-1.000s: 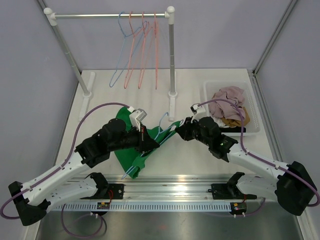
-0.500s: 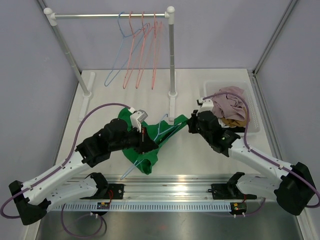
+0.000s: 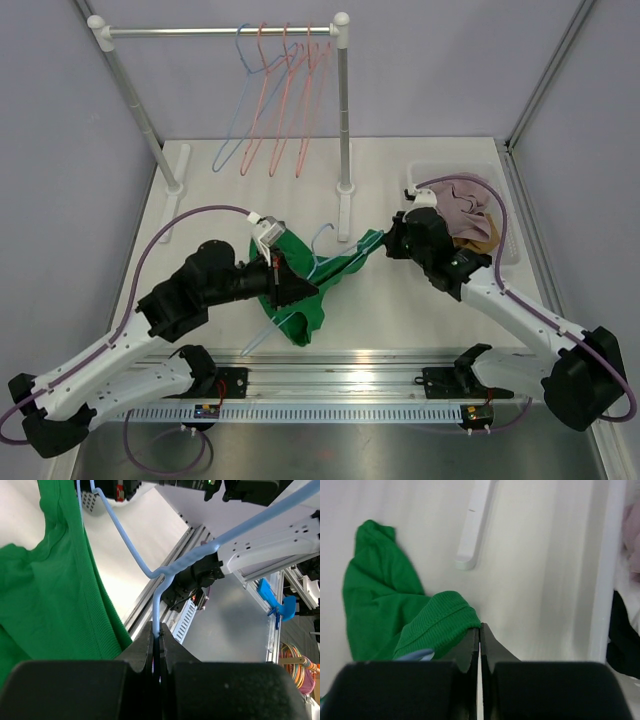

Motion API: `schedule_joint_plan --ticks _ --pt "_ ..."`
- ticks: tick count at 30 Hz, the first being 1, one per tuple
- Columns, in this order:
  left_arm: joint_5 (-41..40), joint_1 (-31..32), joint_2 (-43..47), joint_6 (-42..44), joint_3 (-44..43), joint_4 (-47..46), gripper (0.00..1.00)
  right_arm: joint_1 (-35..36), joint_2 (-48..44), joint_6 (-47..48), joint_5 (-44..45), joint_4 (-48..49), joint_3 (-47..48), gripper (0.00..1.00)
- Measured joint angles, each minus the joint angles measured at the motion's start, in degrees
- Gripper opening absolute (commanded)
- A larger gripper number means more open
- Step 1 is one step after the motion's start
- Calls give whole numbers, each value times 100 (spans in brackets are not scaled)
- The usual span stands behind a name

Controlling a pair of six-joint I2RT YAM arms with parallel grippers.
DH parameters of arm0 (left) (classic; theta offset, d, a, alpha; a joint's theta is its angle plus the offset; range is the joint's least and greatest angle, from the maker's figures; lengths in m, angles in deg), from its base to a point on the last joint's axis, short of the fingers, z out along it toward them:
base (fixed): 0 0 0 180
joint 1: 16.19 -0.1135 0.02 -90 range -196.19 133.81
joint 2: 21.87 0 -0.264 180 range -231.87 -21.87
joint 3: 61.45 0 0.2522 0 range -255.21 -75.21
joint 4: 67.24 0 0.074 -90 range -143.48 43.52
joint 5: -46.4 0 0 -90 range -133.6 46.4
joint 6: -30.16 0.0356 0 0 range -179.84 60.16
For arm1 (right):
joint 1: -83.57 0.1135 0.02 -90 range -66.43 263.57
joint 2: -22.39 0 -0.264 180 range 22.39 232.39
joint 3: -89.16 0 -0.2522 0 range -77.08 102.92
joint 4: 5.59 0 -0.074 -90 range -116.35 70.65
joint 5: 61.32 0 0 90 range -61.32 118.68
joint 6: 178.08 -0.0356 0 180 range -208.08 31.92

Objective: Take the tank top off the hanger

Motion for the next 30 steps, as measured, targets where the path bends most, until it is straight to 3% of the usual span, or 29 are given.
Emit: schedule_joint_plan --ticks 5,10,16,19,22,24,30 --pt "-133 13 402 4 144 -730 0 -22 -870 -186 -876 68 -249 0" --pt "-474 72 715 103 879 -3018 0 -28 -1547 -450 -1714 409 -525 0" --pt "-866 273 17 664 1222 -5490 0 -37 -1829 -398 -2570 387 -498 0" --pt "-1158 365 -448 1008 1198 -6155 0 -33 -1963 -267 -2889 192 -461 0" --pt "-1661 420 -551 1224 1143 -6190 0 -33 -2264 -98 -2911 -177 -417 0" --pt "-2057 428 -459 1338 896 -5720 0 -33 -2465 17 -2970 -422 -319 0" --pt "-3421 442 0 1366 -850 -2940 0 11 -2166 186 -3539 -623 26 0"
